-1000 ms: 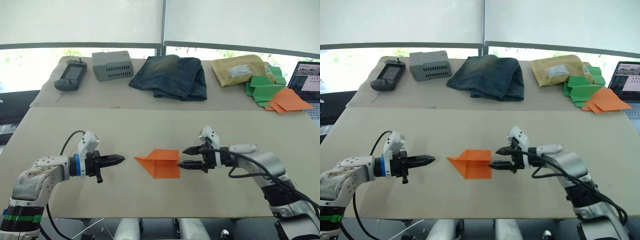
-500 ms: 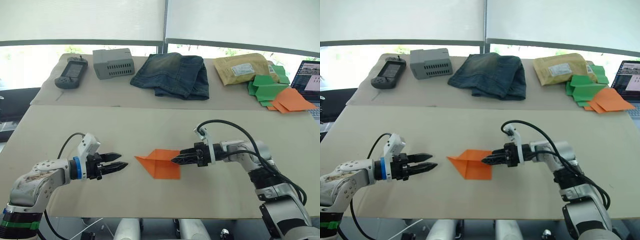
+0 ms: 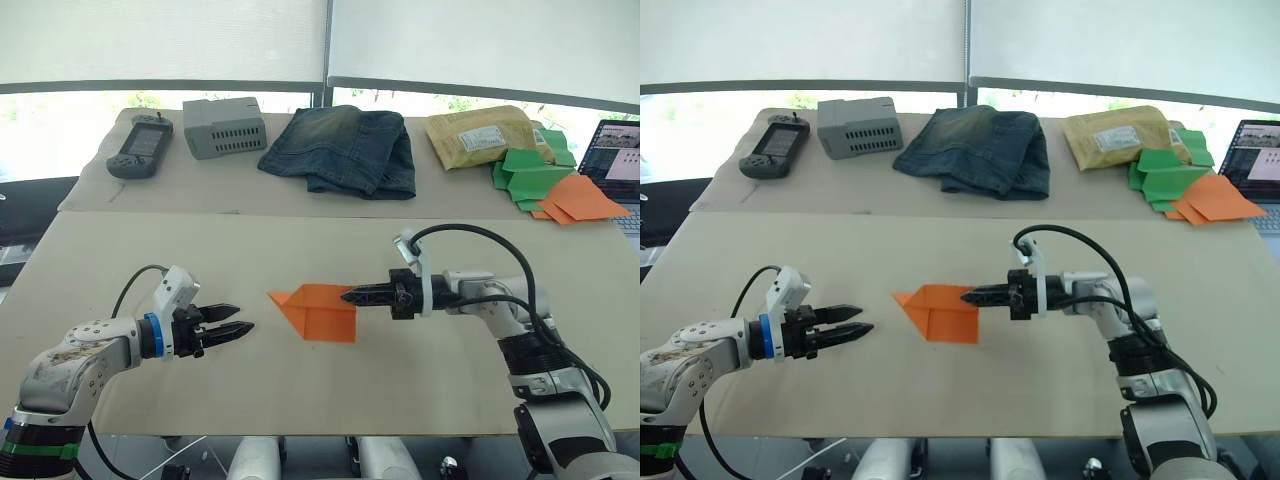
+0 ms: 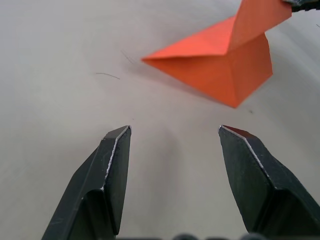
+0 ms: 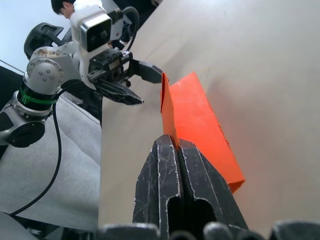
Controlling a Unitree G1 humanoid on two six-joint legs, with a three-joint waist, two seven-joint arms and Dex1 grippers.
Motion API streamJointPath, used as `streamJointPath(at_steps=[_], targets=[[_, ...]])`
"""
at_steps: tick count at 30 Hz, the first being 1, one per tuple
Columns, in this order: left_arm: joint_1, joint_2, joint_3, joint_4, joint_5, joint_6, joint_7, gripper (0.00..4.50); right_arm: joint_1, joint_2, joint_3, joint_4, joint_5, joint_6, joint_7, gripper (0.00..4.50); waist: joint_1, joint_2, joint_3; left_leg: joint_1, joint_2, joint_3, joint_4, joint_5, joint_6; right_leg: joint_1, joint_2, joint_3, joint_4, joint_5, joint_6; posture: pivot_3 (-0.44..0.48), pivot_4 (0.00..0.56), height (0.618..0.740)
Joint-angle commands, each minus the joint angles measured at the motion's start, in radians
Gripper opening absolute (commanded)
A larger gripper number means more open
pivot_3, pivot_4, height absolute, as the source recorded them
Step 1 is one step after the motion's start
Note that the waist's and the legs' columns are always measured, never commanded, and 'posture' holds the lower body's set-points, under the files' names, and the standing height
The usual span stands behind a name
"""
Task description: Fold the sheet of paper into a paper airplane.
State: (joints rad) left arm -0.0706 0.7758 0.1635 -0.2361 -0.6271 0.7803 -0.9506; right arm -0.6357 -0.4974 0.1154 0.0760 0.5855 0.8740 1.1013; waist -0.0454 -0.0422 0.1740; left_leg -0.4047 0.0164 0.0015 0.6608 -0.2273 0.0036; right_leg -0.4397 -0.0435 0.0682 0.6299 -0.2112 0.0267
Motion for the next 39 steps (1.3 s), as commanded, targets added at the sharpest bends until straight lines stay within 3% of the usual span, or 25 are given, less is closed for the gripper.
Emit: streamJointPath(at_steps=[1,4,7,12,17,22,30,31,32,35,39], targets=[[-0.02,0.012,0.002,0.01,0.009,-0.025,-0.01,2.93,-0.038,-0.029,0.032,-0.096,-0.167,-0.362,0.021,0.04,0.0,0.0,0.0,0.0,0.0,0.0,0.0,0.0,0.0,0.0,0.0,0.0,0.0,0.0,0.001,0.0,0.15,0.728],[-0.04,0.012,-0.01,0.03,0.015,-0.032,-0.016,2.93,-0.017,0.013,0.038,-0.109,-0.221,-0.605,0.041,0.04,0.002,0.0,0.0,0.0,0.0,-0.001,0.0,0.0,0.0,0.0,0.001,-0.001,0.0,0.0,0.001,0.0,0.15,0.728],[-0.054,0.011,-0.02,0.046,0.025,-0.04,-0.022,2.93,0.022,0.027,0.071,-0.052,-0.373,-0.973,0.024,0.04,0.003,0.0,0.0,-0.001,0.0,-0.001,0.0,0.0,0.0,0.0,0.0,-0.001,0.0,0.002,-0.002,0.0,0.15,0.728],[-0.059,0.011,-0.033,0.057,0.044,-0.051,-0.032,2.93,0.112,-0.036,0.17,0.136,-0.734,-1.631,-0.115,0.04,0.007,0.0,0.0,0.0,-0.001,0.0,0.0,0.0,0.0,0.001,-0.003,0.0,-0.001,0.004,-0.004,0.0,0.15,0.728],[-0.07,0.008,-0.049,0.065,0.055,-0.058,-0.038,2.93,0.152,-0.061,0.191,0.285,-0.993,-1.872,-0.352,0.04,0.001,0.0,0.0,0.001,-0.001,0.001,0.0,0.001,-0.001,0.001,-0.002,0.001,0.001,0.004,-0.005,0.0,0.15,0.728],[-0.1,0.0,-0.07,0.077,0.051,-0.049,-0.044,2.93,0.16,-0.082,0.206,0.361,-1.047,-1.928,-0.458,0.04,-0.001,-0.001,0.0,0.005,0.0,0.001,0.0,0.002,-0.002,0.002,0.0,0.001,0.003,0.005,-0.007,0.0,0.15,0.728],[-0.111,-0.003,-0.09,0.074,0.03,-0.03,-0.073,2.93,0.144,-0.164,0.213,0.345,-0.986,-1.954,-0.487,2.68,0.001,-0.001,0.0,0.01,-0.001,0.0,0.0,0.003,-0.002,0.009,0.0,0.002,0.002,0.004,-0.006,0.0,0.15,0.728],[-0.112,-0.002,-0.091,0.071,0.026,-0.028,-0.078,2.93,0.145,-0.179,0.208,0.33,-0.969,-1.951,-0.483,3.18,0.001,-0.001,0.0,0.011,-0.001,0.0,0.0,0.003,-0.002,0.01,0.0,0.002,0.001,0.004,-0.005,0.0,0.15,0.728],[-0.111,0.002,-0.096,0.066,0.023,-0.029,-0.089,2.93,0.147,-0.196,0.198,0.308,-0.951,-1.949,-0.485,3.3,0.001,-0.001,0.0,0.011,-0.001,0.0,0.0,0.003,-0.002,0.011,0.0,0.002,0.001,0.004,-0.005,0.0,0.15,0.728],[-0.108,0.006,-0.106,0.029,-0.009,-0.023,-0.13,2.93,0.159,-0.244,0.169,0.214,-0.859,-1.907,-0.471,4.43,0.003,-0.001,0.0,0.013,-0.001,0.0,0.0,0.002,-0.002,0.014,0.0,0.002,0.001,0.003,-0.004,0.0,0.15,0.728],[-0.125,-0.007,-0.115,0.021,-0.027,-0.012,-0.14,2.93,0.161,-0.252,0.137,0.084,-0.738,-1.721,-0.438,4.47,0.002,-0.001,0.0,0.015,0.0,0.0,0.0,0.002,-0.002,0.015,0.0,0.002,0.001,0.001,0.0,0.0,0.15,0.728]])
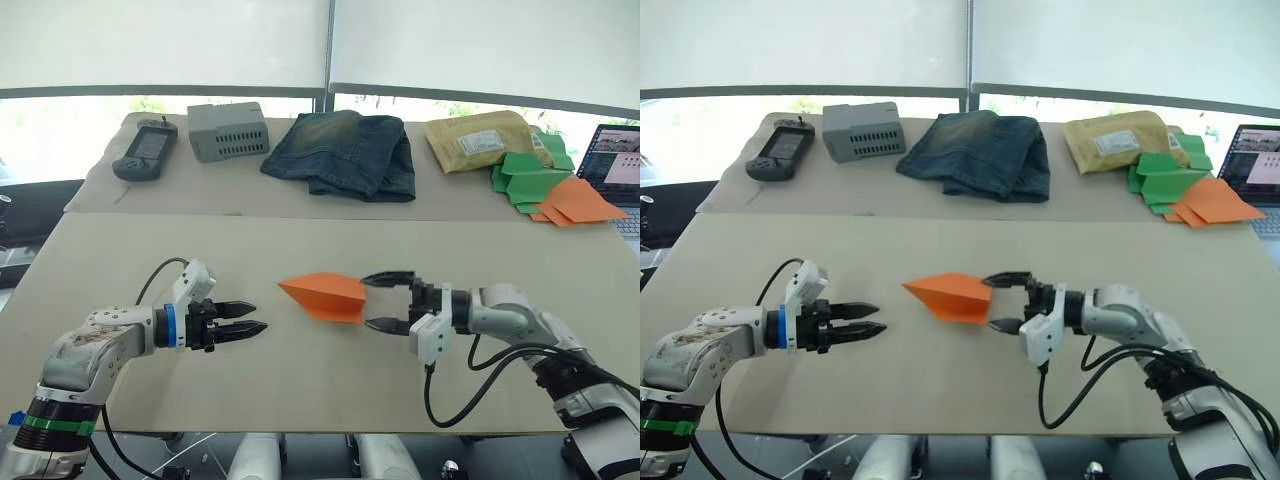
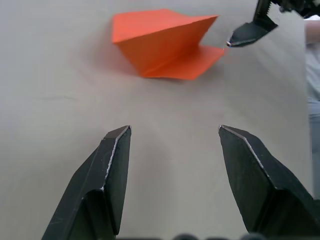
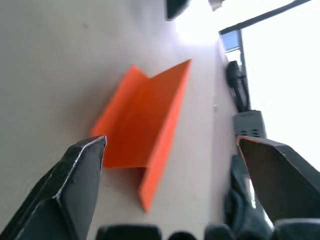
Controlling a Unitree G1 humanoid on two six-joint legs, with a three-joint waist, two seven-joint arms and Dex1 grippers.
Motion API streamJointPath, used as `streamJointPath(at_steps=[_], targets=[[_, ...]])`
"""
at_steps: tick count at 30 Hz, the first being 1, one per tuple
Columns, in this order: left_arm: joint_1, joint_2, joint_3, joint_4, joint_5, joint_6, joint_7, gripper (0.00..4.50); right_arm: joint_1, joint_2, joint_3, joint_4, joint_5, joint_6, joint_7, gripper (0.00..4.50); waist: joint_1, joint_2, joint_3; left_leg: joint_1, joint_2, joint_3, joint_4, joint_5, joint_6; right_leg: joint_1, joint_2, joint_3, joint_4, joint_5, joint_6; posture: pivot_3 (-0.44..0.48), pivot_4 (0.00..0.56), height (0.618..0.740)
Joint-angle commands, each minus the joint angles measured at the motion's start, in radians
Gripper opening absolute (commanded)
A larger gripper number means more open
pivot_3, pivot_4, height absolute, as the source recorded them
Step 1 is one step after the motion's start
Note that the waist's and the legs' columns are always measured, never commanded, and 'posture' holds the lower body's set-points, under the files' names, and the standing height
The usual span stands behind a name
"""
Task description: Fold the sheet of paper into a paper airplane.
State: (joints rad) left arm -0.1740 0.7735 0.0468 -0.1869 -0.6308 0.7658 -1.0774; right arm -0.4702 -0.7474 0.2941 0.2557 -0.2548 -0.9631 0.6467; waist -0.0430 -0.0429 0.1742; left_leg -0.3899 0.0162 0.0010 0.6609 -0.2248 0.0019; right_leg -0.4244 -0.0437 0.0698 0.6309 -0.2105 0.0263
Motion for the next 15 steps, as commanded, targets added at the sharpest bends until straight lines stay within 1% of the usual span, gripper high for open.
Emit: streamJointPath(at_steps=[1,3,4,6,9,11,13,15], targets=[[-0.026,-0.005,-0.001,-0.024,-0.023,0.002,-0.015,2.93,-0.012,0.011,-0.047,-0.127,0.156,0.208,0.037,4.47,-0.001,0.0,0.0,0.001,0.0,0.0,0.0,0.0,0.0,0.0,0.001,0.0,0.0,0.0,0.0,0.0,0.15,0.728],[-0.031,-0.007,-0.005,-0.018,-0.02,0.001,-0.017,2.93,-0.026,0.035,-0.056,-0.169,0.24,0.369,0.071,4.47,-0.003,0.0,0.0,0.001,0.0,0.0,0.0,0.0,0.0,0.0,0.001,0.0,0.001,0.0,0.0,0.0,0.15,0.728],[-0.034,-0.006,-0.008,-0.015,-0.014,-0.003,-0.017,2.93,-0.033,0.052,-0.061,-0.173,0.276,0.468,0.087,4.22,-0.002,0.0,0.0,0.001,0.0,0.0,0.0,0.0,0.0,0.0,0.001,0.0,0.001,0.0,0.0,0.0,0.15,0.728],[-0.036,-0.007,-0.011,-0.012,-0.006,-0.008,-0.014,2.93,-0.04,0.069,-0.068,-0.161,0.272,0.583,0.099,3.63,-0.001,0.0,0.0,0.001,0.0,0.0,0.0,0.0,0.0,0.0,0.001,0.0,0.001,0.0,-0.001,0.0,0.15,0.728],[-0.039,-0.006,0.0,-0.015,-0.015,0.001,-0.008,2.93,-0.033,0.116,-0.073,-0.181,0.347,0.819,0.126,2.57,0.003,0.0,0.0,0.0,0.0,0.0,0.0,0.0,0.0,0.0,0.0,0.0,0.0,0.0,-0.001,0.0,0.15,0.728],[-0.032,-0.001,0.004,-0.021,-0.016,0.002,-0.005,2.93,-0.041,0.146,-0.061,-0.198,0.379,0.908,0.162,1.88,0.004,0.0,0.0,-0.001,0.0,-0.001,0.0,0.0,0.0,0.0,0.0,-0.001,0.0,0.001,-0.002,0.0,0.15,0.728],[-0.021,0.003,0.009,-0.027,-0.012,0.0,0.002,2.93,-0.055,0.177,-0.049,-0.211,0.404,1.066,0.183,1.2,0.003,0.0,0.0,-0.001,0.0,-0.001,0.0,0.0,0.0,0.0,0.0,0.0,0.0,0.001,-0.002,0.0,0.15,0.728],[-0.01,0.001,0.023,-0.03,-0.006,-0.009,0.02,2.93,-0.059,0.211,-0.049,-0.224,0.44,1.163,0.209,0.48,0.002,0.0,0.0,-0.001,0.0,-0.001,0.0,0.0,0.0,0.0,0.0,-0.001,0.0,0.001,-0.002,0.0,0.15,0.728]])
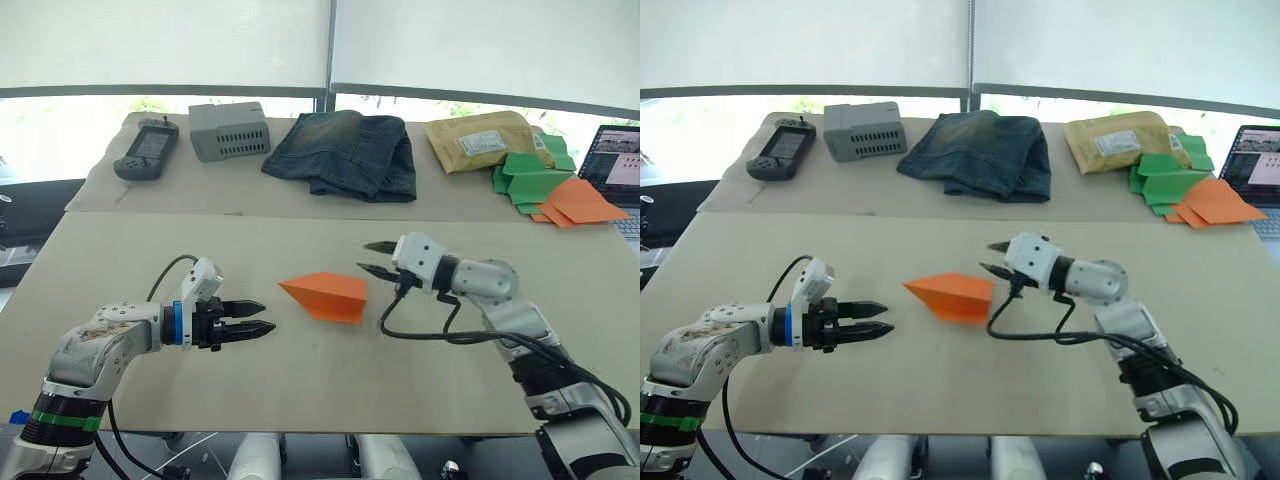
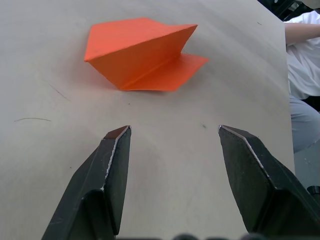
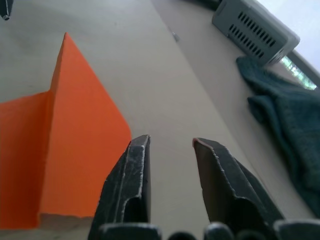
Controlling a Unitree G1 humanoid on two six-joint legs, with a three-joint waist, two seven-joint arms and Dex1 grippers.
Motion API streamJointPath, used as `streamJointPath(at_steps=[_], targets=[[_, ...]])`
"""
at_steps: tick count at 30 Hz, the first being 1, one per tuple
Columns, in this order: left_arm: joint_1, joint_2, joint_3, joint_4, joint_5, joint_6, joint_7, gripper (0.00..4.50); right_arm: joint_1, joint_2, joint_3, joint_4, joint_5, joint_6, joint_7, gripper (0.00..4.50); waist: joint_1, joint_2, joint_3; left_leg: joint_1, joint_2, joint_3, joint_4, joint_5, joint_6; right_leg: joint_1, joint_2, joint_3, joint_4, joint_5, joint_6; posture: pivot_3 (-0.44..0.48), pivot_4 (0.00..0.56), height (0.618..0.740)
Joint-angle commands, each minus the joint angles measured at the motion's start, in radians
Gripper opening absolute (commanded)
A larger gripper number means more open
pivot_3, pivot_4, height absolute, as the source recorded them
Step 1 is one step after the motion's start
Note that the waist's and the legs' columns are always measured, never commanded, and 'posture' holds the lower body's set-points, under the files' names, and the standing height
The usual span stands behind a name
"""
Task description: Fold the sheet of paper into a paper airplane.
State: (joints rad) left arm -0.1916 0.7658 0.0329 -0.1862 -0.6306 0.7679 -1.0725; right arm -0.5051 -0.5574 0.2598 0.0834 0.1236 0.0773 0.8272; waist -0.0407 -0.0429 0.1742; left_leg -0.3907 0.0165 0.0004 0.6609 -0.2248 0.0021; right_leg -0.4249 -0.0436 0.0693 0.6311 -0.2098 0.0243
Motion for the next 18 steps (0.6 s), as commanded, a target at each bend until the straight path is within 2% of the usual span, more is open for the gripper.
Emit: streamJointPath(at_steps=[1,4,8,18], targets=[[0.01,0.006,0.044,-0.027,0.006,-0.023,0.031,2.93,-0.025,0.038,-0.012,-0.058,0.077,0.14,0.043,0.18,-0.002,0.0,0.0,0.0,0.0,0.0,0.0,0.0,0.0,0.0,0.0,0.0,0.0,0.0,0.0,0.0,0.15,0.728],[0.014,0.002,0.057,-0.02,0.015,-0.036,0.055,2.93,-0.032,0.067,0.017,-0.067,0.075,0.192,0.079,0.08,-0.003,0.0,0.0,0.0,0.0,0.0,0.0,0.0,0.0,0.0,0.0,0.0,0.0,0.0,0.0,0.0,0.15,0.728],[0.01,-0.005,0.061,-0.01,0.071,-0.149,0.063,2.93,-0.028,0.093,0.06,-0.063,0.042,0.22,0.098,0.08,-0.002,0.0,0.0,0.0,0.0,0.0,0.0,0.0,0.0,0.0,0.0,0.0,0.0,0.0,0.001,0.0,0.15,0.728],[-0.014,0.008,0.042,-0.044,0.024,-0.093,0.01,2.93,0.086,0.082,0.114,-0.111,-0.003,0.203,0.126,0.08,0.0,0.0,0.0,0.0,0.0,0.0,0.0,0.0,0.0,0.0,0.0,-0.001,0.0,-0.001,0.003,0.0,0.15,0.728]])
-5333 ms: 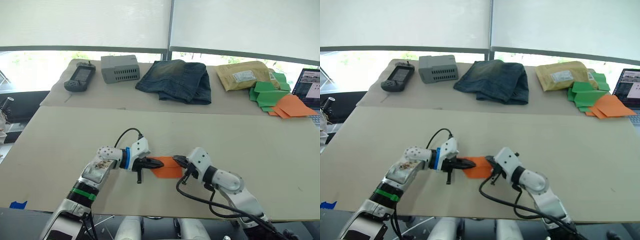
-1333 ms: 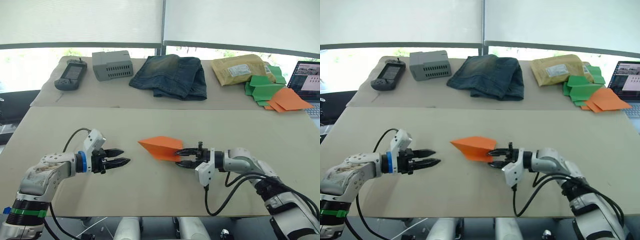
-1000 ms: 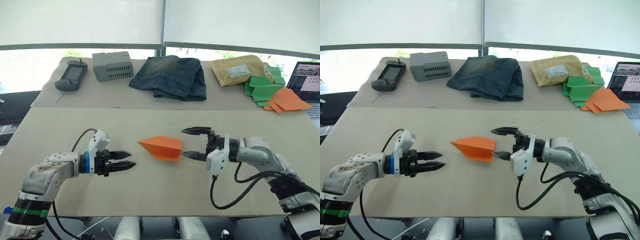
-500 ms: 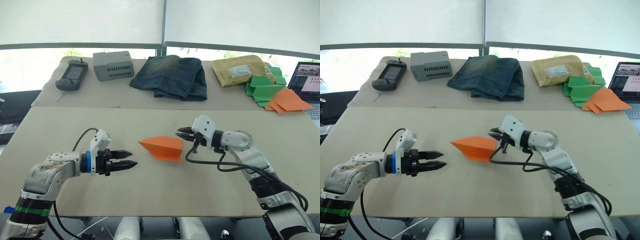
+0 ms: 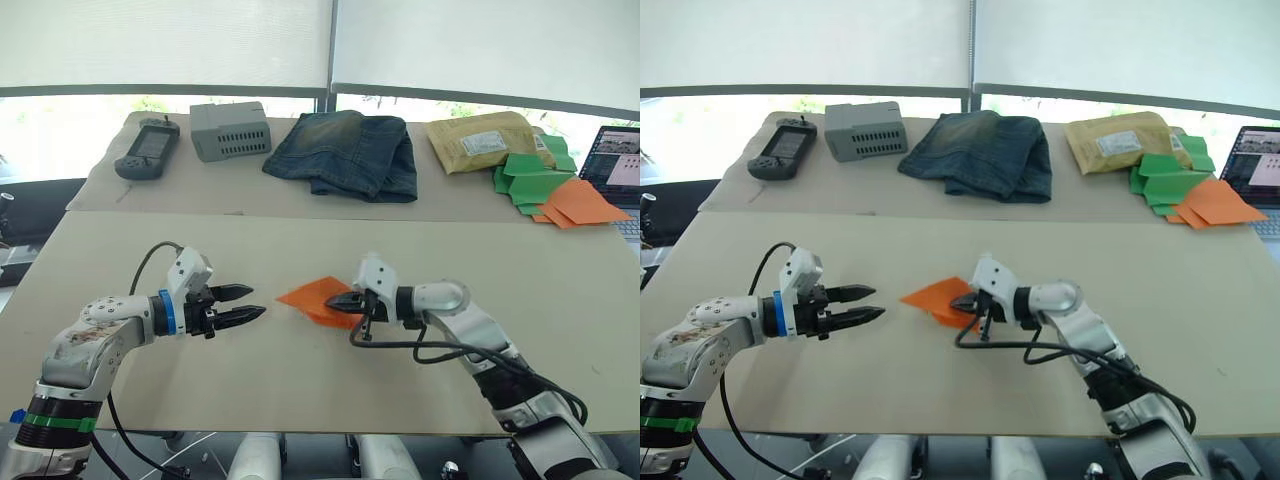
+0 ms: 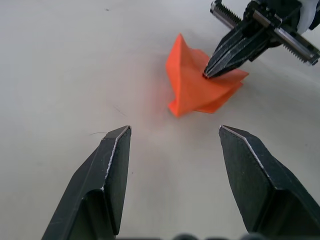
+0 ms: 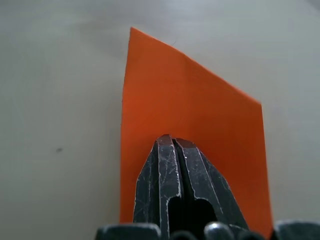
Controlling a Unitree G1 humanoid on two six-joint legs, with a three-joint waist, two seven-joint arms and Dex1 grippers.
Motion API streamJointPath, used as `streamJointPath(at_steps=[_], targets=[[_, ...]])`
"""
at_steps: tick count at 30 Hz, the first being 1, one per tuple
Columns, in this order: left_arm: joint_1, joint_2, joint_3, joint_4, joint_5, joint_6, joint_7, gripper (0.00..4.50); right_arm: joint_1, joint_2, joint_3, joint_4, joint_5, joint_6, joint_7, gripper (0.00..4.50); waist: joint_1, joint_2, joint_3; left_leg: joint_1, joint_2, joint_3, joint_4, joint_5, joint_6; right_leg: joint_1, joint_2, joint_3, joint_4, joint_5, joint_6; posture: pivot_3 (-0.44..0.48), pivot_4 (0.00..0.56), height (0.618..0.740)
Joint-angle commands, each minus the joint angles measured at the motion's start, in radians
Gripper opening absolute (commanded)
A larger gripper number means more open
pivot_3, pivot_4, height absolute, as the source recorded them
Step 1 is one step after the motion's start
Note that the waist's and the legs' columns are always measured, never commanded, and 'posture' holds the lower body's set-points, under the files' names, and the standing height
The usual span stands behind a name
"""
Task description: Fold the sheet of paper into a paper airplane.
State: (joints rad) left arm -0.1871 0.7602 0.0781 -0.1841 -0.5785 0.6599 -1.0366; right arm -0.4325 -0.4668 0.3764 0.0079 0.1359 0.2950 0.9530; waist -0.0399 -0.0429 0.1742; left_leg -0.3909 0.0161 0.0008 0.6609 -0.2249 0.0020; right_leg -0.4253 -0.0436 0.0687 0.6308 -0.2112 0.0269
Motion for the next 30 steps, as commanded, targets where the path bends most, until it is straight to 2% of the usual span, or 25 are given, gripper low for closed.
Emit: streamJointPath(at_steps=[1,9,16,22,30], targets=[[-0.023,0.014,-0.012,-0.052,-0.032,0.022,-0.031,2.93,0.02,-0.009,0.002,-0.033,-0.026,-0.021,-0.002,0.08,-0.001,0.0,0.0,0.0,0.0,0.0,0.0,0.0,0.0,0.0,0.0,0.0,0.0,0.0,0.0,0.0,0.15,0.728],[-0.093,-0.029,-0.122,-0.024,0.014,0.007,-0.049,2.93,0.045,-0.009,0.004,0.0,-0.092,-0.102,-0.031,0.08,-0.001,0.0,0.0,0.001,0.0,0.0,0.0,0.0,0.0,0.001,0.001,0.0,0.0,-0.001,0.001,0.0,0.15,0.728],[-0.137,-0.038,-0.12,0.063,0.041,-0.015,-0.06,2.93,0.021,0.0,-0.026,-0.092,-0.088,-0.162,-0.041,0.08,-0.005,0.0,0.0,0.001,0.0,0.0,0.0,0.0,0.0,0.0,0.001,0.0,0.0,0.0,0.001,0.0,0.15,0.728],[-0.164,-0.074,-0.168,0.13,0.075,-0.053,-0.09,2.93,-0.011,-0.019,-0.036,-0.206,-0.077,-0.155,-0.023,0.08,0.0,0.0,0.0,0.0,0.0,0.0,0.0,0.0,0.0,0.0,0.001,0.0,0.0,-0.001,0.001,0.0,0.15,0.728],[-0.257,-0.143,-0.238,0.229,0.126,-0.095,-0.134,2.93,-0.014,0.002,0.002,-0.224,-0.129,-0.153,-0.051,0.08,0.012,0.0,0.0,0.0,-0.001,0.0,0.0,0.0,0.0,0.0,0.001,0.0,0.0,0.0,0.001,0.0,0.15,0.728]])
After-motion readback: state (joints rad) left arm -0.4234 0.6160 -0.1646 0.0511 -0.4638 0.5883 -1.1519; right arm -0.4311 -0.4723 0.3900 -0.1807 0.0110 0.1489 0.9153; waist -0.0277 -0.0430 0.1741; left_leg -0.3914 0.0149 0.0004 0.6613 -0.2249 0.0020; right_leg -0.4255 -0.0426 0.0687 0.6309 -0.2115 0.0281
